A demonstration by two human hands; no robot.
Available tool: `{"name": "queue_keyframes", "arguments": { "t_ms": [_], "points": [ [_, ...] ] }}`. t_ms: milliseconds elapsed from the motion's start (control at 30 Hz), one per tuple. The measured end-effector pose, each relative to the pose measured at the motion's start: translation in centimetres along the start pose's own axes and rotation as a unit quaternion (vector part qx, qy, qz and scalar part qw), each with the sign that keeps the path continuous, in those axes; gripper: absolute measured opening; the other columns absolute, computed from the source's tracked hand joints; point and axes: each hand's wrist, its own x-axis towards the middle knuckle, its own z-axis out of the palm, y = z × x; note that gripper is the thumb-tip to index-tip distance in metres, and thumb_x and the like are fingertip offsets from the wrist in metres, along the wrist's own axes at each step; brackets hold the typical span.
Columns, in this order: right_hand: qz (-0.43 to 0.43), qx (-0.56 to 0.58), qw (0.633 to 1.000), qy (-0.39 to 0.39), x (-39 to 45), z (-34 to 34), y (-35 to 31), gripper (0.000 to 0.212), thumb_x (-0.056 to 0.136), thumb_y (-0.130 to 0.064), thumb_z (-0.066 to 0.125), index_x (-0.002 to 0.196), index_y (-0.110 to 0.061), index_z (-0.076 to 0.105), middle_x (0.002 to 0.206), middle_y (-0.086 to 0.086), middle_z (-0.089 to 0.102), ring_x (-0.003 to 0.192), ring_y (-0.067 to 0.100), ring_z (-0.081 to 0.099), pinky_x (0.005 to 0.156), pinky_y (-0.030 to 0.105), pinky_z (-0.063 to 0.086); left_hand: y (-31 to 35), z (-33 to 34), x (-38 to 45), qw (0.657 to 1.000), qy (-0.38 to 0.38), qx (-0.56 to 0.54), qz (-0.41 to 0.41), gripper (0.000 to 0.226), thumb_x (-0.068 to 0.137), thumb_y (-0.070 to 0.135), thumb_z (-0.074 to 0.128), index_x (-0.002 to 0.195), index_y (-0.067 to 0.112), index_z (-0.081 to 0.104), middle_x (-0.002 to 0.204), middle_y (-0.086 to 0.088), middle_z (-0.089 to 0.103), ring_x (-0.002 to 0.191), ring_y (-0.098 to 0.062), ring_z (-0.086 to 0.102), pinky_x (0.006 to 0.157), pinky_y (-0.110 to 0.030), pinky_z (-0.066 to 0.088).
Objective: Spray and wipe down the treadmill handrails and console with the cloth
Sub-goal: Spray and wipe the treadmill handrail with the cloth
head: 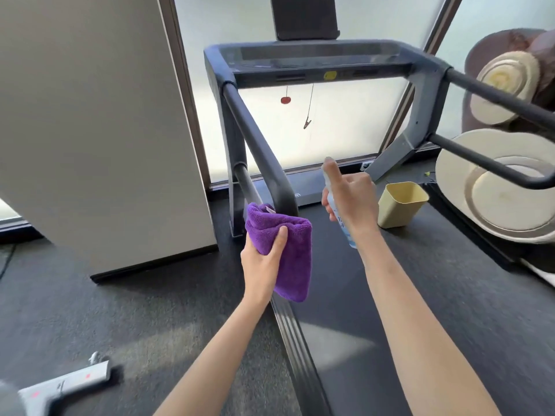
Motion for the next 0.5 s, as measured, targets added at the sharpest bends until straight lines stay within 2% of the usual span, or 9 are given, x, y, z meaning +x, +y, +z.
{"name": "queue_keyframes", "arguments": {
  "t_ms": [100, 200, 267, 333, 400, 500],
  "points": [
    [-0.003, -0.009, 1.000, 0.009, 0.2, 0.6, 0.3, 0.069, 0.095, -0.055, 0.050, 0.040, -0.013, 0.054, 0.037, -0.002, 0.052, 0.036, 0.019, 0.051, 0.063, 0.034, 0.050, -0.2, -0.2, -0.2, 1.000, 0.004, -0.008, -0.007, 0.053, 0.066, 0.061, 0.067, 0.113, 0.035, 0.060, 0.094, 0.030, 0.069, 0.093, 0.008, 0.064, 0.081, -0.011, 0.046],
    [-0.010, -0.032, 0.999, 0.025, 0.6, 0.9, 0.5, 0.077, 0.097, -0.064, 0.047, 0.046, -0.008, 0.057, 0.038, -0.004, 0.052, 0.043, 0.019, 0.057, 0.063, 0.031, 0.047, -0.3, -0.4, -0.3, 1.000, 0.003, -0.002, -0.007, 0.050, 0.074, 0.052, 0.073, 0.116, 0.027, 0.060, 0.092, 0.027, 0.070, 0.091, 0.006, 0.065, 0.083, -0.014, 0.047],
    [-0.015, -0.050, 0.998, 0.035, 1.2, 1.0, 0.6, 0.086, 0.091, -0.076, 0.041, 0.056, 0.000, 0.061, 0.040, -0.005, 0.054, 0.052, 0.023, 0.064, 0.068, 0.033, 0.050, -0.1, -0.5, -0.2, 1.000, 0.006, -0.006, -0.010, 0.041, 0.078, 0.044, 0.075, 0.113, 0.028, 0.060, 0.090, 0.027, 0.070, 0.089, 0.006, 0.065, 0.083, -0.015, 0.048],
    [-0.018, -0.066, 0.996, 0.051, 2.3, 1.2, 0.5, 0.098, 0.078, -0.088, 0.032, 0.064, 0.004, 0.064, 0.047, 0.002, 0.061, 0.060, 0.029, 0.068, 0.076, 0.035, 0.053, 0.2, -0.7, 0.2, 1.000, 0.010, -0.011, -0.010, 0.037, 0.078, 0.039, 0.072, 0.111, 0.028, 0.061, 0.089, 0.025, 0.071, 0.088, 0.005, 0.065, 0.082, -0.016, 0.047],
    [-0.019, -0.077, 0.995, 0.060, 3.4, 1.7, 0.1, 0.102, 0.070, -0.091, 0.027, 0.063, 0.003, 0.066, 0.051, 0.006, 0.064, 0.061, 0.031, 0.068, 0.079, 0.037, 0.056, 0.4, -0.9, 0.8, 1.000, 0.002, -0.016, -0.011, 0.044, 0.076, 0.043, 0.078, 0.113, 0.024, 0.062, 0.091, 0.021, 0.072, 0.090, 0.002, 0.066, 0.082, -0.017, 0.049],
    [-0.029, -0.092, 0.994, 0.054, 4.7, 2.8, -0.8, 0.097, 0.073, -0.089, 0.030, 0.060, 0.000, 0.067, 0.048, 0.003, 0.061, 0.060, 0.030, 0.068, 0.079, 0.038, 0.057, 0.5, -1.6, 1.9, 1.000, -0.026, -0.006, -0.010, 0.055, 0.065, 0.052, 0.075, 0.111, 0.025, 0.062, 0.095, 0.013, 0.072, 0.091, -0.004, 0.067, 0.082, -0.018, 0.051]
  ]
}}
